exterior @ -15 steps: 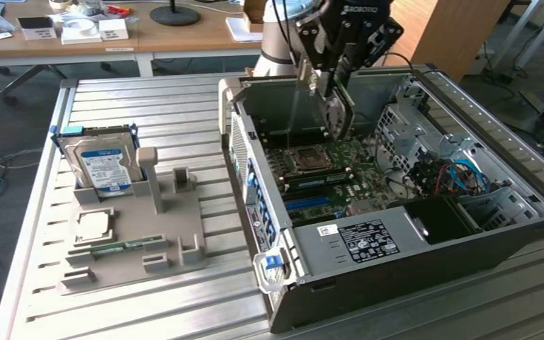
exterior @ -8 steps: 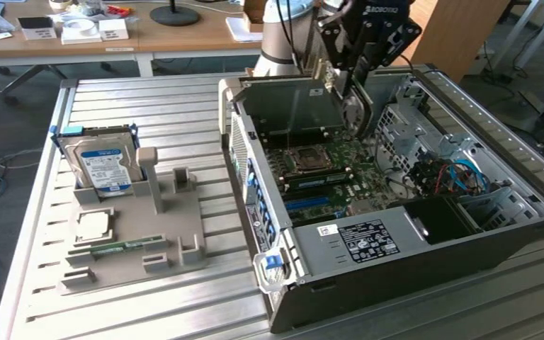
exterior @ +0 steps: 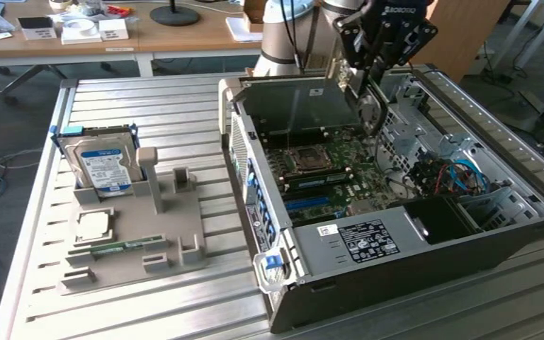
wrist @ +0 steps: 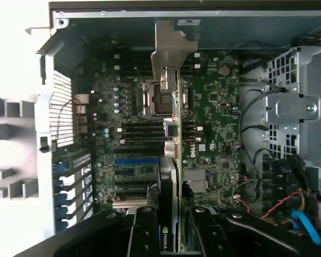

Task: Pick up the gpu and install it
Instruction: 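Pick up the gpu and move the gpu toward the slot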

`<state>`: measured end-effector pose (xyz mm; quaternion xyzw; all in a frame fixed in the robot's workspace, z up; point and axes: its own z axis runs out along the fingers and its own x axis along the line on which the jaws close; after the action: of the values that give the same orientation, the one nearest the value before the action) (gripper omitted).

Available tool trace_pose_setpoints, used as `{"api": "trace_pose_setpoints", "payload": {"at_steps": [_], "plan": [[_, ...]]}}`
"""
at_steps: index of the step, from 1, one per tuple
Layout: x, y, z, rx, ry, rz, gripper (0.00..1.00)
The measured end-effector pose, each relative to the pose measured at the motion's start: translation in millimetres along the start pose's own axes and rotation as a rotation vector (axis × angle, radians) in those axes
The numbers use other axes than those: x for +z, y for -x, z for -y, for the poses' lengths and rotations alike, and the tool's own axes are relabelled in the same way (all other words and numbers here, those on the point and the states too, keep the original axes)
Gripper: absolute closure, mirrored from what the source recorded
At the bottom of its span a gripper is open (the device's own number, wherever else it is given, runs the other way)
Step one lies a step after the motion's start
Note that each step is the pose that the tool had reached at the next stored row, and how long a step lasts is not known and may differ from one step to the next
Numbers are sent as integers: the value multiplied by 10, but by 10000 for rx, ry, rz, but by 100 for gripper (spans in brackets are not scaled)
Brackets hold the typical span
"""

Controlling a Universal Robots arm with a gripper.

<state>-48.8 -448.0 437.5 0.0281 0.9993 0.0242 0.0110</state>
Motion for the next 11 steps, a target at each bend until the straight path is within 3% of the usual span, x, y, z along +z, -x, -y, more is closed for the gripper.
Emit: {"api": "trace_pose_setpoints", "payload": {"at_steps": [11], "plan": [[9,412,-23,1,15,-10,73]]}}
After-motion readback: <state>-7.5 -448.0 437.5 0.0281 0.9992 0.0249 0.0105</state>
